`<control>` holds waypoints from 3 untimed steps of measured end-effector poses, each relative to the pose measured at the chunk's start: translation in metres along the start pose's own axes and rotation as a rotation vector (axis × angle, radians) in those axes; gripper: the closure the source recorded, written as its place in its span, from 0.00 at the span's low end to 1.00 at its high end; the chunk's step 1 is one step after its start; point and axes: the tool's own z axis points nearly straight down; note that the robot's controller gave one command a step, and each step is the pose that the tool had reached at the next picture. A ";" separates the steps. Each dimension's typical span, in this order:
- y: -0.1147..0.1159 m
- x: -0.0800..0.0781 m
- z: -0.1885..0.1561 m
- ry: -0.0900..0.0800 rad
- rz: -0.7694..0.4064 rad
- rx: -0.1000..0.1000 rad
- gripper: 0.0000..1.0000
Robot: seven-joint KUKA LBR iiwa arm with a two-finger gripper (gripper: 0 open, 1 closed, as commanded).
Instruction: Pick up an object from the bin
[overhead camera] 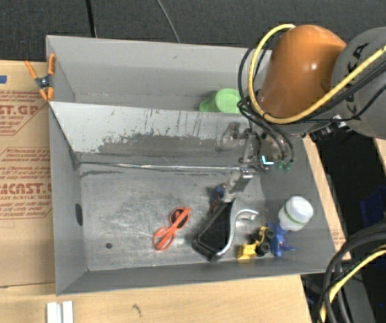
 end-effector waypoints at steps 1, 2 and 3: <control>0.000 -0.002 -0.004 -0.008 0.000 0.000 0.00; -0.008 -0.001 0.016 -0.015 -0.068 0.001 0.00; -0.041 0.012 0.051 -0.008 -0.471 0.002 0.00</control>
Offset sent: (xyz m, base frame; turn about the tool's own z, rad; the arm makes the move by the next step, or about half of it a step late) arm -0.0116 -0.0666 -0.1609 -0.4629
